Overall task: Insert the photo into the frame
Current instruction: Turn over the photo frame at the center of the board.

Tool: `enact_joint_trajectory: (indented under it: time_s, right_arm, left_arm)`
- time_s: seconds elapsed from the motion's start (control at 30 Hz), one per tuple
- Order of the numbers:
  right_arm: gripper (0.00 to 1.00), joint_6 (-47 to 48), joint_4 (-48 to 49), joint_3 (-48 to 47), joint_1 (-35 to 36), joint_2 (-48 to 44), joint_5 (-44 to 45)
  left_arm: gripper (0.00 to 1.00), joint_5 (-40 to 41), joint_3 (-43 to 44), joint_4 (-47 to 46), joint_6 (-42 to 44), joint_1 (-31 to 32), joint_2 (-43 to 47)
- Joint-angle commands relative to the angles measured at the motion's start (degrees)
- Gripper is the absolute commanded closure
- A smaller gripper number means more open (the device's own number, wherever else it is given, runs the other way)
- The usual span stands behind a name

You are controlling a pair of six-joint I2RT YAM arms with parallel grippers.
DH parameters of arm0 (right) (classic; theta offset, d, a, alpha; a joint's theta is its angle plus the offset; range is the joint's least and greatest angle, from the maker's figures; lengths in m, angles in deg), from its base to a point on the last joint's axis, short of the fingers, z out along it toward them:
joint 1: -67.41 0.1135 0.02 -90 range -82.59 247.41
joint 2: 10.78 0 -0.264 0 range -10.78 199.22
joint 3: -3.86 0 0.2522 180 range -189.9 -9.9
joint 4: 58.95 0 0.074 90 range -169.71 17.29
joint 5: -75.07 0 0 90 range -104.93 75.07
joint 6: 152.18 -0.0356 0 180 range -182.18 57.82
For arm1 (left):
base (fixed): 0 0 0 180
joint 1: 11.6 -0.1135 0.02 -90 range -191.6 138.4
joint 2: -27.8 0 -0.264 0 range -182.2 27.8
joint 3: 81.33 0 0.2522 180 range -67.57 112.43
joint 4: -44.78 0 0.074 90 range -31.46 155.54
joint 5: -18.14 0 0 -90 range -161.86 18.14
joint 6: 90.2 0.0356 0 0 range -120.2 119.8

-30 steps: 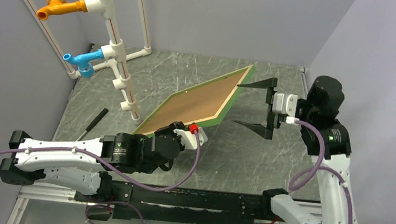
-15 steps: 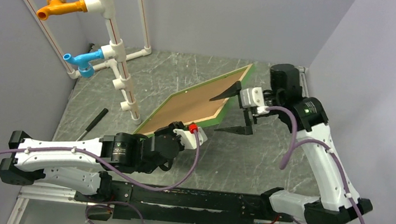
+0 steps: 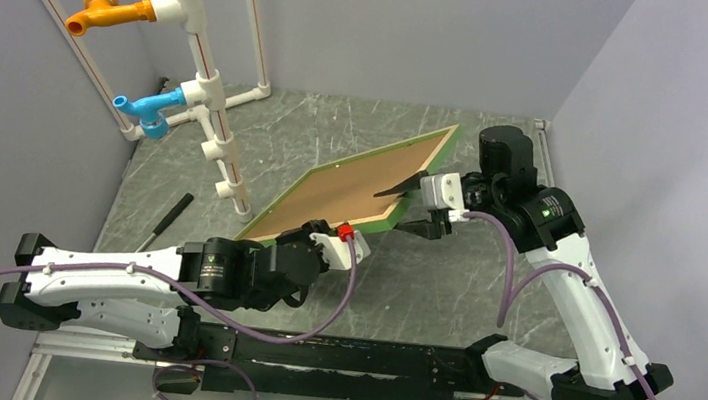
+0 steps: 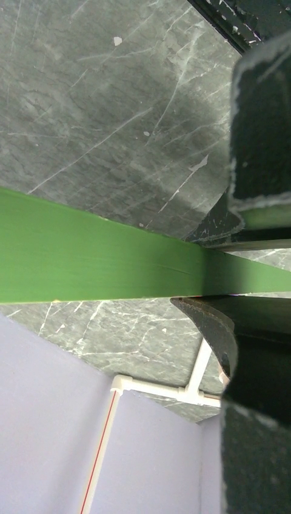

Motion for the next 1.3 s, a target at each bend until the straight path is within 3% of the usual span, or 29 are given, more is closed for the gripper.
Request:
enact_joint_trajectory:
  time_s: [0.0,0.1,0.17,0.27,0.4,0.47,0.7,1.0,1.27]
  right_arm:
    - [0.83,-1.3,2.3,1.1,0.6,-1.6,1.5]
    - [0.88,-2.8,3.8,2.3,0.6,-3.0,2.5]
    - [1.00,-3.2,4.0,2.8,0.6,-3.8,3.1]
    - [1.00,-4.8,4.7,3.6,0.6,-5.0,3.9]
    - [1.00,-6.7,4.7,3.7,0.6,-6.3,4.6]
    - [1.00,-8.1,4.4,3.4,0.6,-6.7,5.0]
    - [1.00,-13.2,4.0,3.2,0.6,-9.8,6.9]
    - [1.00,-27.0,13.8,8.8,0.4,-18.7,11.7]
    - [1.00,-31.9,7.7,0.0,0.4,-14.8,19.0]
  left_arm:
    - [1.00,-3.1,1.5,-6.8,-6.7,0.2,1.0]
    - [0.79,-2.9,2.3,-6.4,-7.2,0.2,0.7]
    - [0.54,-3.1,3.0,-6.2,-7.3,0.2,0.8]
    - [0.25,-3.5,4.0,-6.7,-7.1,0.2,1.2]
    - [0.05,-4.1,5.1,-8.8,-6.4,0.2,2.6]
    - [0.01,-4.7,5.7,-9.6,-6.1,0.2,3.4]
    - [0.01,-7.5,8.0,-12.3,-6.0,0.2,6.7]
    - [0.01,-7.6,7.8,-14.0,-6.1,0.1,9.3]
    - [0.01,-6.7,7.3,-13.5,-7.6,0.2,9.4]
